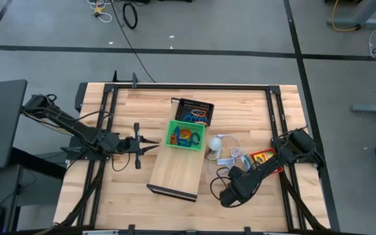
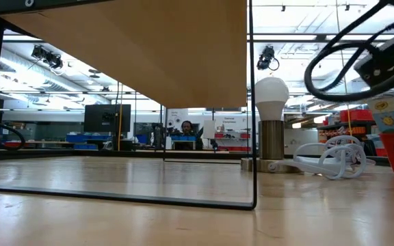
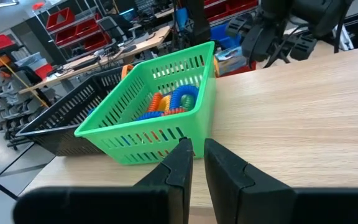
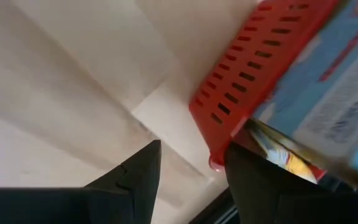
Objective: Pick & Place Office Desk Supplies
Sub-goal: Put the red bin on the shelf
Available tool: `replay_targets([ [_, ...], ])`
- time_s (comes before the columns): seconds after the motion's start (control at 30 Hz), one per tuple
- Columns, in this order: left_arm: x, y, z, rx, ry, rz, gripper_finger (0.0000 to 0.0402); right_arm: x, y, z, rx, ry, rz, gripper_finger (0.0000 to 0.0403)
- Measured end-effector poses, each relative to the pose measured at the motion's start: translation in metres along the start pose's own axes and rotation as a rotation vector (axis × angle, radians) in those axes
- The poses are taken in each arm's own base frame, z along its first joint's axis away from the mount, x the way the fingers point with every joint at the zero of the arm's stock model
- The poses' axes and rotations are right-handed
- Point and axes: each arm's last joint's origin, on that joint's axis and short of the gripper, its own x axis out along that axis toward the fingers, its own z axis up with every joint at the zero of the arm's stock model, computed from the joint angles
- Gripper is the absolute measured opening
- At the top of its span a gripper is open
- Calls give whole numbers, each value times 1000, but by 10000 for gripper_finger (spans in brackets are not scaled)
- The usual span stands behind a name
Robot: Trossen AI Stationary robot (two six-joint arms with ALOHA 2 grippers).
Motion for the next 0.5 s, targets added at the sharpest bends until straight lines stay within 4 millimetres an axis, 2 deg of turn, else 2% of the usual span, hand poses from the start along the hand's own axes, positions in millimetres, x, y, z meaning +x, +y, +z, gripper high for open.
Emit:
replay_targets([
  [0.37, 0, 0, 0, -1, 0, 1, 50, 14, -4, 14, -13, -36, -7, 180],
  [0.5, 0, 0, 0, 0, 0, 2, 50, 16, -6, 18, -20, -41, -16, 167],
])
